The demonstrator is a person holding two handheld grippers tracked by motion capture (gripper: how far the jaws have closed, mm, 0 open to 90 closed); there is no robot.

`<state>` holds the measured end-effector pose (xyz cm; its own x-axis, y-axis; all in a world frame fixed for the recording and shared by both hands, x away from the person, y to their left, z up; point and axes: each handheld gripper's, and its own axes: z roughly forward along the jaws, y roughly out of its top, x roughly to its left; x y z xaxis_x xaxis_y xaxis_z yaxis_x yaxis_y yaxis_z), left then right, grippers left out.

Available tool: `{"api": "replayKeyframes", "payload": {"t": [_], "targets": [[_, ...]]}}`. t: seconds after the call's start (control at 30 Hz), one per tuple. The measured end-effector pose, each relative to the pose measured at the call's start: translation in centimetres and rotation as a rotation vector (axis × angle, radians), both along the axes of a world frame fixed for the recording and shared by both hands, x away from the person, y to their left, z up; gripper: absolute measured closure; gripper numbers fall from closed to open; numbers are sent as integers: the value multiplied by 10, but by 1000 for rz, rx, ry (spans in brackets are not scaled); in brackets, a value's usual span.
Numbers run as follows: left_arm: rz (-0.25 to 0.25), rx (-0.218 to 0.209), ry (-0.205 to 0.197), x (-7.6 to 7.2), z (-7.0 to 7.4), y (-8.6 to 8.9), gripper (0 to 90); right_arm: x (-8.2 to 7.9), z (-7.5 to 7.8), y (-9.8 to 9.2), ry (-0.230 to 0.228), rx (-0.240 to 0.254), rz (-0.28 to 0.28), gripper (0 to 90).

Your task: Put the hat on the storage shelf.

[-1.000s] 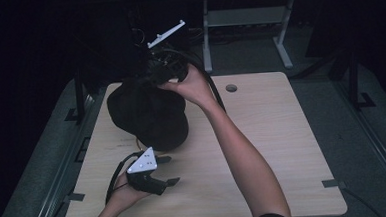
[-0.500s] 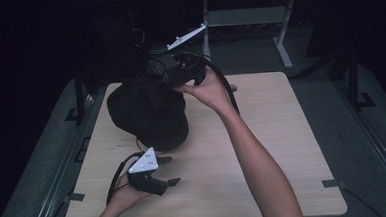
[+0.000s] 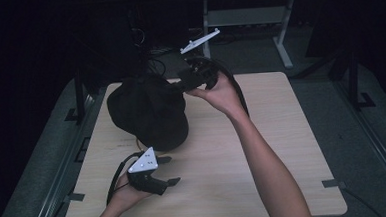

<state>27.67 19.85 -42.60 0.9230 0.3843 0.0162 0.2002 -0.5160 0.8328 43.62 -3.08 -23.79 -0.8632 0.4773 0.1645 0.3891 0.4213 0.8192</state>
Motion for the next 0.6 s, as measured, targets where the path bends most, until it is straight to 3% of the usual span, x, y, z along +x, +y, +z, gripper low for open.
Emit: {"api": "replayKeyframes", "payload": {"t": [0.6], "targets": [[4,5,-3,0,0,1,250,-14,-5,-21,-1,-7,-23,268]]}}
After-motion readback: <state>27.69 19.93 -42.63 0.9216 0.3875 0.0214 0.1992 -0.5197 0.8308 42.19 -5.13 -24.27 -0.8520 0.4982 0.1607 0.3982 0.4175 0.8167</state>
